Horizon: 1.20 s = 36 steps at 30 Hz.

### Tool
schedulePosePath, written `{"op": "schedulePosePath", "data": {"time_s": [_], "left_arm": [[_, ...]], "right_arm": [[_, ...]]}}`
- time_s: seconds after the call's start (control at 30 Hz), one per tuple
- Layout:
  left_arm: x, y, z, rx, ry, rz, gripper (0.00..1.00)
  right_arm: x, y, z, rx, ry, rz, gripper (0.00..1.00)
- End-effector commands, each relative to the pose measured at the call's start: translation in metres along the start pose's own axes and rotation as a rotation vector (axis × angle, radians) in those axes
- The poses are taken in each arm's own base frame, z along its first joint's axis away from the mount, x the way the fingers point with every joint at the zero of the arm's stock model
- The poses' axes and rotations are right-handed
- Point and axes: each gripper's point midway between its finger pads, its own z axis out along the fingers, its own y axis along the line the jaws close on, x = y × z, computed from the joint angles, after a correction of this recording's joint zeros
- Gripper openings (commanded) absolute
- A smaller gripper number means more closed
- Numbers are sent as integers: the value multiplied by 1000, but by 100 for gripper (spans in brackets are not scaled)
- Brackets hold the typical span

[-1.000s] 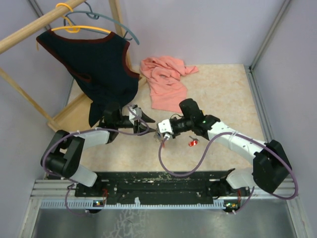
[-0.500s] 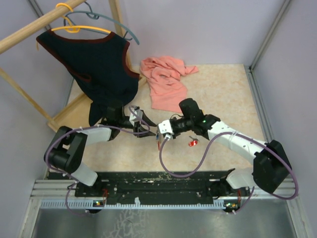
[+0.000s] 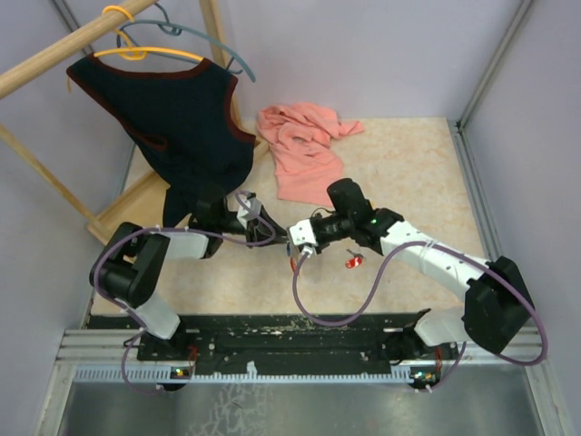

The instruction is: Put the keys on the keyring

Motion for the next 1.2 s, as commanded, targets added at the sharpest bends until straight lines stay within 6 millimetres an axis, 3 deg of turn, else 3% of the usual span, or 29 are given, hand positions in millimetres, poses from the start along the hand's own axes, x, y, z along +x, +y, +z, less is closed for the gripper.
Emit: {"op": "schedulePosePath", "data": {"time_s": [0.0,0.23,0.37,0.5,0.6,0.67,0.8,0.9,1.0,1.17], "left_arm": [[-8,-7,1,17,-30,28,23],[-19,-13,-7,-95,-55,67,2],[-22,-9,-14,-209,-58,52,0],[-27,2,-23,-376,-98,-79,22],[-26,10,-38,-530,-132,-128,37],[-23,16,-47,-617,-132,-155,40],[-22,28,-60,-735,-111,-203,49],[-25,36,-72,-825,-132,-208,51],[-22,43,-85,-919,-151,-236,54],[-16,42,-96,-994,-158,-277,55]], "right_arm": [[-22,-17,-2,28,-50,-64,0],[-14,-14,-9,80,-7,-20,0],[-12,-11,-10,109,-12,40,0],[-3,-16,-9,172,8,124,0],[6,-38,-11,283,46,197,0],[15,-53,-15,355,96,224,0],[36,-90,-45,572,259,244,0],[43,-102,-70,684,356,232,0],[41,-100,-72,692,378,231,0],[54,-69,-31,601,386,321,0]]}}
